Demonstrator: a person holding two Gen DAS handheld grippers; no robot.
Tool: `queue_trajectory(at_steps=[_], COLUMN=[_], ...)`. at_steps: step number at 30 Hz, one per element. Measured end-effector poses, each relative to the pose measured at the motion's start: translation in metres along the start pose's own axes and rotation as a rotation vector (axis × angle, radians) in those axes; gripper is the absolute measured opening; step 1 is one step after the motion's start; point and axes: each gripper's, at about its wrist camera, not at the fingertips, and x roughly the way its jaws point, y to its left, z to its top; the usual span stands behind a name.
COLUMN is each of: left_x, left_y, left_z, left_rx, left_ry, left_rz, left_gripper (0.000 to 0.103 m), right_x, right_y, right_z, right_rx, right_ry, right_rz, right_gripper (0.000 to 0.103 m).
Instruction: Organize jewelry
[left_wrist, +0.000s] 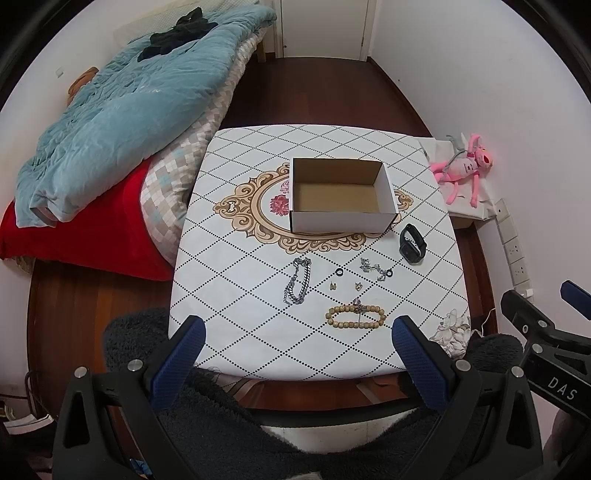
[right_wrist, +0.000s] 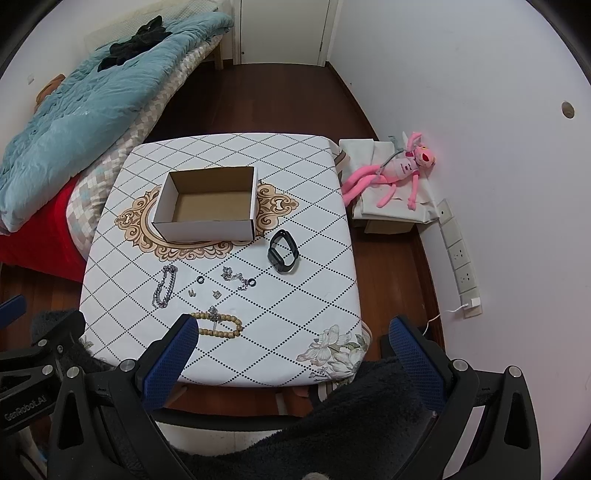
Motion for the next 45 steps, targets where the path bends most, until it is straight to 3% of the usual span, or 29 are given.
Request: queue_trajectory(at_steps=[8, 12, 15, 19, 24, 30, 34, 38, 41, 44, 45], left_x=[0.007, 0.022, 0.047, 0.096, 0.153, 0.201, 0.213, 0.218, 0.220, 0.222, 0.223], left_y=[0.002, 0.005, 0.010, 0.016, 0.020, 0.029, 0.032, 0.037, 0.039, 0.039, 0.040], left_z=[0.006, 0.017, 0.028, 0.035, 0.028, 0.008, -0.001, -0.006, -0.008, -0.008, -0.008], left_rx=[-0.002, 0.017, 0.023, 0.044, 0.079, 0.072, 0.064, 0.053, 0.054, 0.052, 0.050], left_ry=[0.009, -0.041, -0.054, 0.000, 0.082, 0.191, 0.228, 0.246, 0.250, 0.256, 0.256], left_rz=[-0.017, 0.028, 0.069, 0.128, 0.185, 0.226, 0.235, 0.239, 0.245, 0.241, 0.235], left_gripper=[0.103, 0.103, 0.103, 0.103, 0.102, 0.102, 0.102, 0.102, 0.102, 0.102, 0.102], right_x=[0.001, 0.011, 0.037, 0.092, 0.183, 0.241, 0.252, 0.249, 0.244, 0.242, 0.240], right_y=[-0.002, -0.002, 0.003, 0.014, 0.024, 0.038, 0.051, 0.064, 0.071, 0.075, 0.072], right_z=[0.004, 0.012, 0.021, 0.022, -0.003, -0.040, -0.052, -0.055, -0.054, -0.056, -0.058], right_rx=[0.019, 0.041, 0.040, 0.037, 0.062, 0.112, 0.104, 0.052, 0.016, 0.003, 0.019], right_ry=[-0.010, -0.009, 0.013, 0.084, 0.265, 0.400, 0.418, 0.388, 0.360, 0.332, 0.328], right_rz=[0.005, 0.015, 0.006, 0.005, 0.057, 0.148, 0.171, 0.124, 0.097, 0.091, 0.103], right_gripper=[0.103, 0.103, 0.103, 0.101, 0.070, 0.059, 0.053, 0.045, 0.031, 0.010, 0.010])
